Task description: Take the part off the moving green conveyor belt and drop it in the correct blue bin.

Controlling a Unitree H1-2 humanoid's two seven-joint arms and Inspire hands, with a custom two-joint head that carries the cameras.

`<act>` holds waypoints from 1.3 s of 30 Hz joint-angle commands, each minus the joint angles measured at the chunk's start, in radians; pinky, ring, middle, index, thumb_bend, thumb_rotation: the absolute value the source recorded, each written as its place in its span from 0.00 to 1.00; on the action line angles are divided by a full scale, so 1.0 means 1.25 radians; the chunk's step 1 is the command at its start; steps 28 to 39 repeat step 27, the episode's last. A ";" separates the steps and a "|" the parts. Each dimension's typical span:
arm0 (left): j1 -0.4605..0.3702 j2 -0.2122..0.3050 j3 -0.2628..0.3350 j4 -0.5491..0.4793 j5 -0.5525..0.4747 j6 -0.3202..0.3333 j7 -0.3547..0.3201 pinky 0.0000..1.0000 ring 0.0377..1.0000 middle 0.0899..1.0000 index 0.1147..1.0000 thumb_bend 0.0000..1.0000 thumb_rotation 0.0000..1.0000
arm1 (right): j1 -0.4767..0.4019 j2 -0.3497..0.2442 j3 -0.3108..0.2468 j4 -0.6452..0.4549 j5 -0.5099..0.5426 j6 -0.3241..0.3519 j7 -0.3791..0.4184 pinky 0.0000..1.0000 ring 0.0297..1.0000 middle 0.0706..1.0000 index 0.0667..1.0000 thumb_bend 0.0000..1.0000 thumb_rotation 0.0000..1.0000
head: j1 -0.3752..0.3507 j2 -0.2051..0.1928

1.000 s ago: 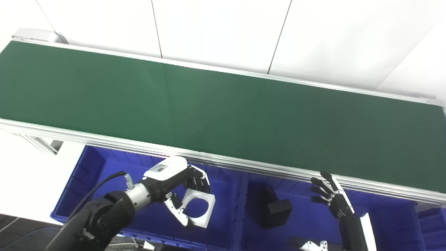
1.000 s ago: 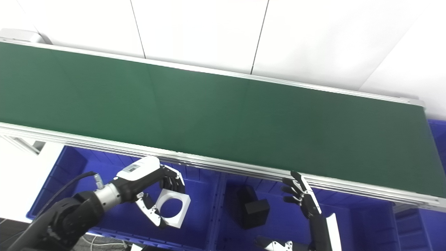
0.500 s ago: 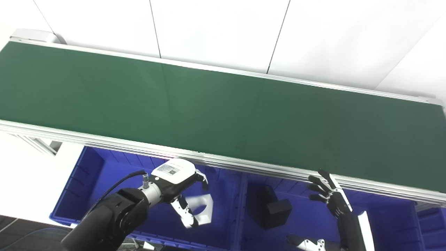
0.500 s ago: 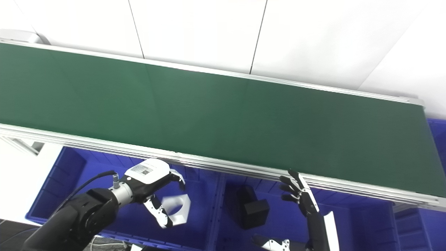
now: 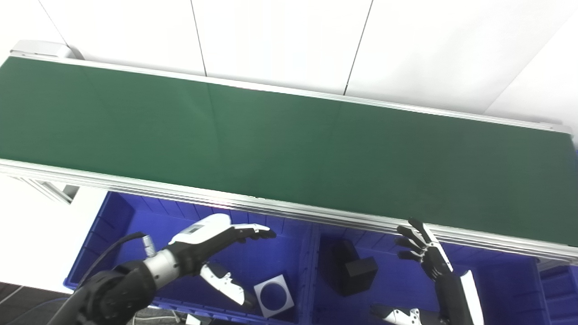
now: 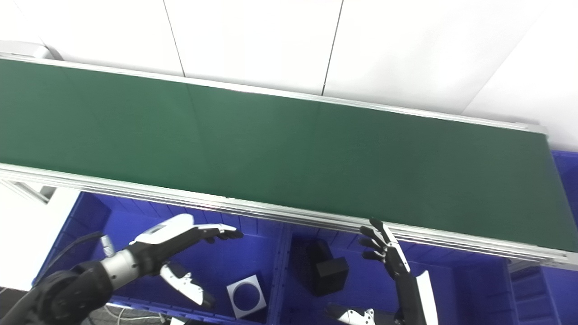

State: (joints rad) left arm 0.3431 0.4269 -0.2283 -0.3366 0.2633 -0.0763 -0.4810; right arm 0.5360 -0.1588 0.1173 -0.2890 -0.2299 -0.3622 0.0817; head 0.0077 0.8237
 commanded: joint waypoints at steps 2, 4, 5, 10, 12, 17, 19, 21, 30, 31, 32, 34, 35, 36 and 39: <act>0.000 -0.011 0.012 0.026 -0.110 -0.118 0.027 0.80 0.86 0.89 0.89 0.99 0.46 | 0.004 -0.007 0.004 -0.042 0.002 0.025 0.013 0.71 0.80 0.85 0.91 0.95 0.34 | -0.015 0.005; 0.002 -0.020 0.017 0.051 -0.155 -0.164 0.034 0.83 0.88 0.90 0.90 0.99 0.42 | 0.003 -0.007 0.007 -0.049 -0.014 0.041 0.018 0.71 0.80 0.86 0.91 0.96 0.35 | -0.059 0.010; 0.004 -0.024 0.022 0.060 -0.191 -0.172 0.032 0.83 0.88 0.90 0.90 0.99 0.42 | 0.004 -0.005 0.010 -0.054 -0.021 0.052 0.023 0.71 0.80 0.86 0.91 0.96 0.35 | -0.105 0.012; 0.008 -0.031 0.041 0.076 -0.285 -0.178 0.032 0.84 0.91 0.96 0.98 0.97 0.36 | 0.009 0.002 0.024 -0.071 -0.047 0.093 0.030 0.73 0.83 0.88 0.94 0.97 0.39 | -0.166 0.028; 0.007 -0.035 0.049 0.069 -0.309 -0.157 0.035 0.84 0.92 0.98 0.99 0.98 0.35 | 0.009 0.010 0.027 -0.072 -0.065 0.098 0.024 0.75 0.83 0.88 0.94 0.97 0.40 | -0.184 0.034; -0.002 -0.043 0.057 0.078 -0.334 -0.162 0.034 0.88 0.95 1.00 1.00 0.95 0.33 | 0.009 0.031 0.038 -0.084 -0.095 0.126 0.021 0.76 0.84 0.88 0.94 0.97 0.41 | -0.218 0.048; -0.004 -0.046 0.061 0.081 -0.338 -0.169 0.035 0.90 0.96 1.00 1.00 0.94 0.33 | 0.007 0.040 0.043 -0.090 -0.108 0.136 0.019 0.75 0.83 0.87 0.94 0.98 0.42 | -0.230 0.060; -0.006 -0.049 0.066 0.082 -0.344 -0.166 0.038 0.92 0.97 1.00 1.00 0.93 0.30 | 0.005 0.046 0.046 -0.093 -0.116 0.143 0.018 0.75 0.84 0.87 0.94 0.98 0.42 | -0.244 0.065; -0.008 -0.059 0.082 0.106 -0.363 -0.180 0.039 0.94 0.98 1.00 1.00 0.89 0.27 | 0.001 0.053 0.051 -0.099 -0.125 0.169 0.020 0.75 0.84 0.87 0.94 0.99 0.44 | -0.272 0.073; -0.008 -0.059 0.082 0.106 -0.363 -0.180 0.039 0.94 0.98 1.00 1.00 0.89 0.27 | 0.001 0.053 0.051 -0.099 -0.125 0.169 0.020 0.75 0.84 0.87 0.94 0.99 0.44 | -0.272 0.073; -0.008 -0.059 0.082 0.106 -0.363 -0.180 0.039 0.94 0.98 1.00 1.00 0.89 0.27 | 0.001 0.053 0.051 -0.099 -0.125 0.169 0.020 0.75 0.84 0.87 0.94 0.99 0.44 | -0.272 0.073; -0.008 -0.059 0.082 0.106 -0.363 -0.180 0.039 0.94 0.98 1.00 1.00 0.89 0.27 | 0.001 0.053 0.051 -0.099 -0.125 0.169 0.020 0.75 0.84 0.87 0.94 0.99 0.44 | -0.272 0.073; -0.008 -0.059 0.082 0.106 -0.363 -0.180 0.039 0.94 0.98 1.00 1.00 0.89 0.27 | 0.001 0.053 0.051 -0.099 -0.125 0.169 0.020 0.75 0.84 0.87 0.94 0.99 0.44 | -0.272 0.073; -0.008 -0.059 0.082 0.106 -0.363 -0.180 0.039 0.94 0.98 1.00 1.00 0.89 0.27 | 0.001 0.053 0.051 -0.099 -0.125 0.169 0.020 0.75 0.84 0.87 0.94 0.99 0.44 | -0.272 0.073; -0.008 -0.059 0.082 0.106 -0.363 -0.180 0.039 0.94 0.98 1.00 1.00 0.89 0.27 | 0.001 0.053 0.051 -0.099 -0.125 0.169 0.020 0.75 0.84 0.87 0.94 0.99 0.44 | -0.272 0.073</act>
